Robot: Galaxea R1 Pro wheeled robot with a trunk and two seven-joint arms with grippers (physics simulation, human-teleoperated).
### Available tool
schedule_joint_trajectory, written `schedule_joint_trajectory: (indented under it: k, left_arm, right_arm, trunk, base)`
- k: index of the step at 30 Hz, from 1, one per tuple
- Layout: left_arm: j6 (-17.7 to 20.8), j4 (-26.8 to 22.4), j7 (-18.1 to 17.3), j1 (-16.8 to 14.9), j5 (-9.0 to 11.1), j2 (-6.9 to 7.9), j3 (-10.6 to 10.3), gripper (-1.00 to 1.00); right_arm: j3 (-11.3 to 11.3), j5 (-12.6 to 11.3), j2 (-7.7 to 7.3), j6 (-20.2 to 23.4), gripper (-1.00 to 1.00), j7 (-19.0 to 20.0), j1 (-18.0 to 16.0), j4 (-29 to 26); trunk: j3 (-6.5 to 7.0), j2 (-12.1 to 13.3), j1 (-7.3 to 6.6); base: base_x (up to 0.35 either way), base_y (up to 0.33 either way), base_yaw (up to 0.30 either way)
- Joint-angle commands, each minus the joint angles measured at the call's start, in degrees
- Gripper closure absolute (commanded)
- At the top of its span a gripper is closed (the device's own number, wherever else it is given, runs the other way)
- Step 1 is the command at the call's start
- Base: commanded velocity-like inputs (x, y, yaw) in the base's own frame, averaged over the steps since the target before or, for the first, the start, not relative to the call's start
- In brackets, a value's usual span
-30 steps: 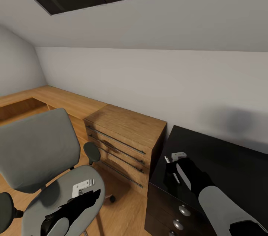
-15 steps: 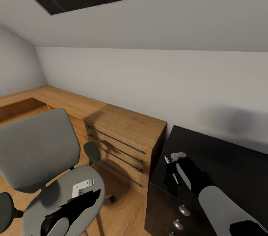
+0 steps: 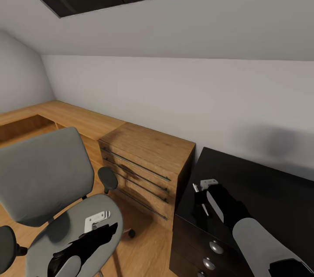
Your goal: In the bedroom, organize the workspace by keeping the computer under the desk, ensuring the monitor is on the desk, placing the keyboard on the desk next to the monitor, placing the mouse on the desk next to the keyboard, moving the folder from the swivel chair onto the desk next to the mouse, stacking the notebook on top of the folder with the pen on top of the notebook, and positioning the swivel chair next to the desk.
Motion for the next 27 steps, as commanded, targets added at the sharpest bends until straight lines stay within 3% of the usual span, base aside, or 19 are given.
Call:
schedule_joint_trajectory:
  k: [1, 17, 27]
  left_arm:
    - [0.01, -0.09, 0.53, -0.06, 0.46, 0.05, -0.1, -1.0]
    - [0.01, 0.0, 0.53, -0.05, 0.46, 0.05, -0.1, -1.0]
    - [-0.05, 0.08, 0.59, -0.04, 0.46, 0.05, -0.1, -1.0]
  right_arm:
    - [0.38, 0.36, -0.11, 0.73, 1.0, -0.25, -0.02, 1.76]
    - [0.38, 0.44, -0.11, 1.2, 1.0, -0.23, -0.02, 1.75]
    - [0.38, 0.5, -0.11, 0.95, 1.0, -0.23, -0.02, 1.65]
  trunk:
    - [-0.07, -0.03, 0.0]
    - [-0.07, -0.03, 0.0]
    - [1.72, 3.98, -2.19]
  base:
    - [0.0, 0.0, 0.0]
    - [0.0, 0.0, 0.0]
    - [-0.031, 0.0, 0.0]
